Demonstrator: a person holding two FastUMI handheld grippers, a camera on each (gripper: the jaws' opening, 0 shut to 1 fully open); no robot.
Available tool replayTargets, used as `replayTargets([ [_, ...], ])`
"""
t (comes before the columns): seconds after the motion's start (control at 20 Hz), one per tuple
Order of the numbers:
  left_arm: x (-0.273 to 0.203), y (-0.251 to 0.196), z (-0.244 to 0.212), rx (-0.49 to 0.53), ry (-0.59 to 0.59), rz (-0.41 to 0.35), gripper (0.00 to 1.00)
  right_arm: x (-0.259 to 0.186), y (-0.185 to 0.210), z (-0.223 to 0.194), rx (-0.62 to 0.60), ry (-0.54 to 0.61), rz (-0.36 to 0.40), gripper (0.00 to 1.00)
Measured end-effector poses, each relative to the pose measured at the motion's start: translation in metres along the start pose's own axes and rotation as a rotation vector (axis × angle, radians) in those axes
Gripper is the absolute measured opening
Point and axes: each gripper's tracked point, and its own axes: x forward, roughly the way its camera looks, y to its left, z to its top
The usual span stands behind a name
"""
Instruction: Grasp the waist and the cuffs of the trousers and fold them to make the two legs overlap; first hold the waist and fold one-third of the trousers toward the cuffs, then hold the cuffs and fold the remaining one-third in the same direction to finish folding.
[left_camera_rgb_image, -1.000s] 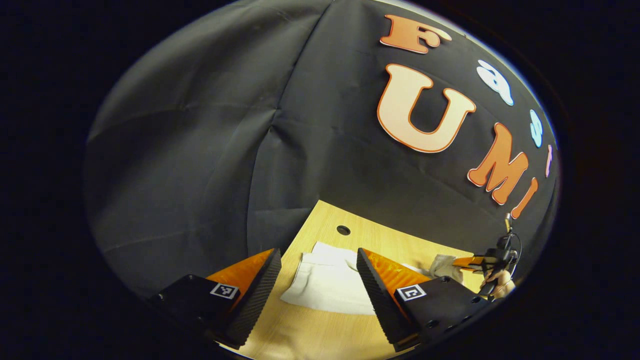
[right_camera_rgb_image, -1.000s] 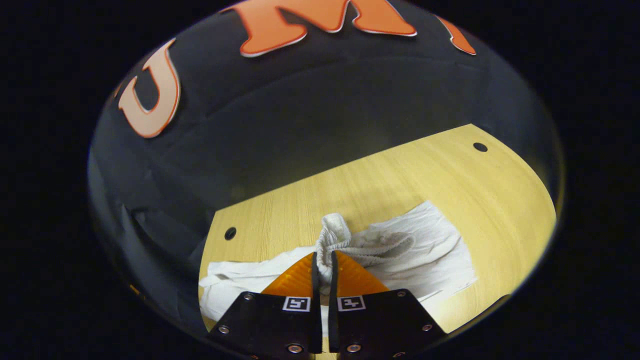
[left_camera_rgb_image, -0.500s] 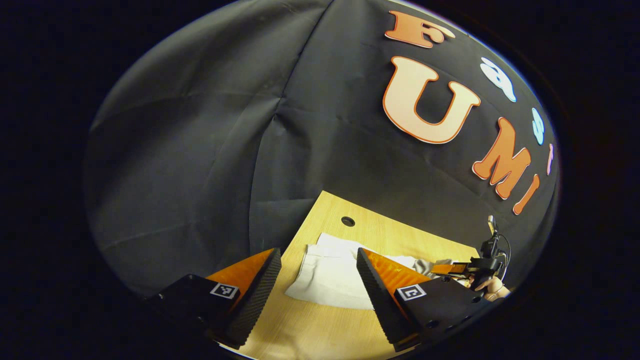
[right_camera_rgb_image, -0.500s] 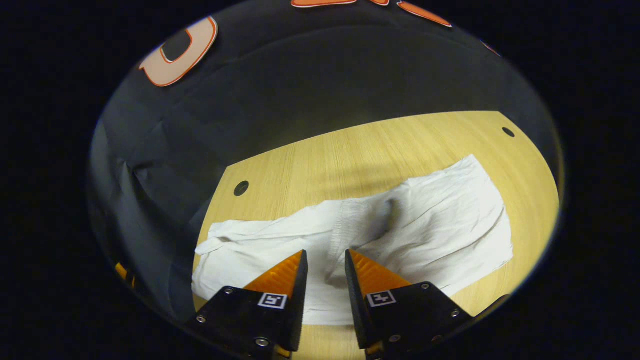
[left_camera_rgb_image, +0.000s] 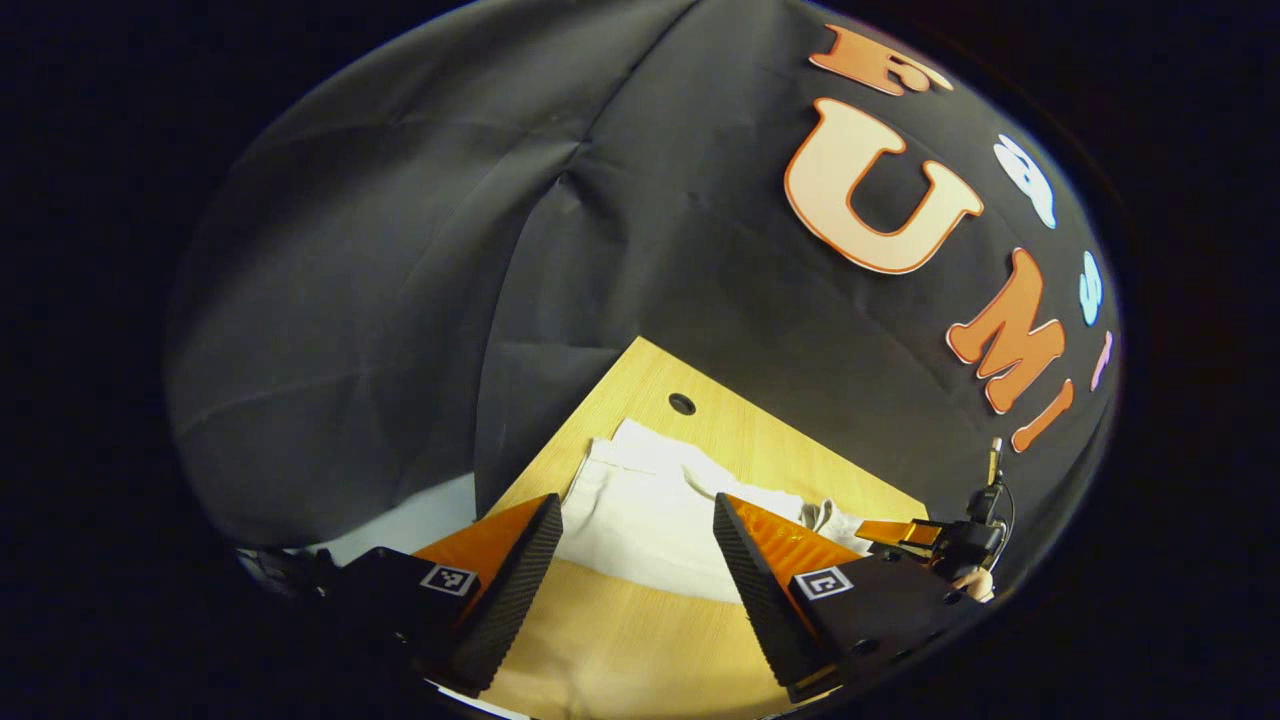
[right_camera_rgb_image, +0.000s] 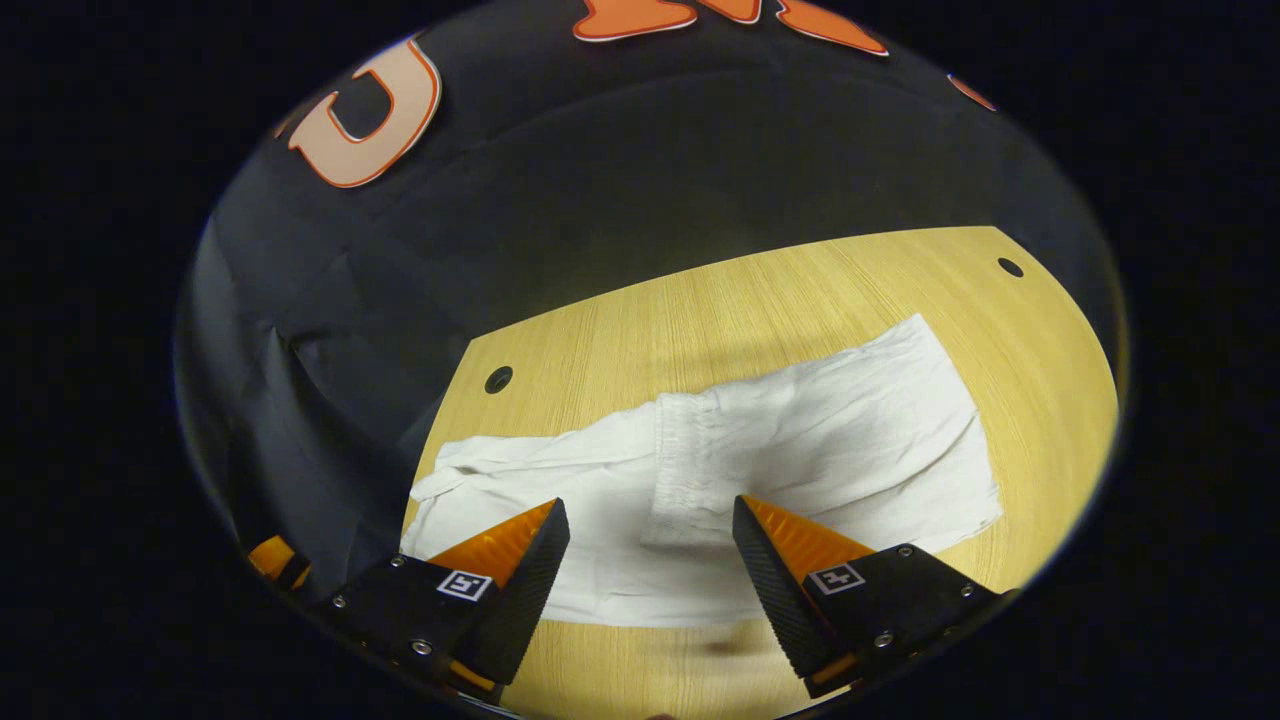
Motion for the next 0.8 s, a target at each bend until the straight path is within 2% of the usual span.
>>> replayTargets([
  [0.2,0.011,-0.007,-0.027,-0.212,0.083,-0.030,0.99,-0.013,-0.014,-0.012,0.058,0.036,0.033,0.99],
  [0.35,0.027,0.006,-0.049,-0.353,0.123,-0.024,0.99,-0.022,-0.045,-0.014,0.037,0.030,-0.011,0.98],
  [0.55,0.035,0.020,-0.066,-0.581,0.170,-0.014,0.99,-0.033,-0.074,-0.020,0.096,0.049,-0.029,0.99],
  [0.65,0.049,0.029,-0.078,-0.649,0.188,-0.001,0.99,-0.039,-0.086,-0.019,0.123,0.046,-0.037,0.99],
  [0.8,0.076,0.034,-0.088,-0.671,0.203,0.022,1.00,-0.047,-0.102,-0.017,0.157,0.047,-0.048,0.99],
])
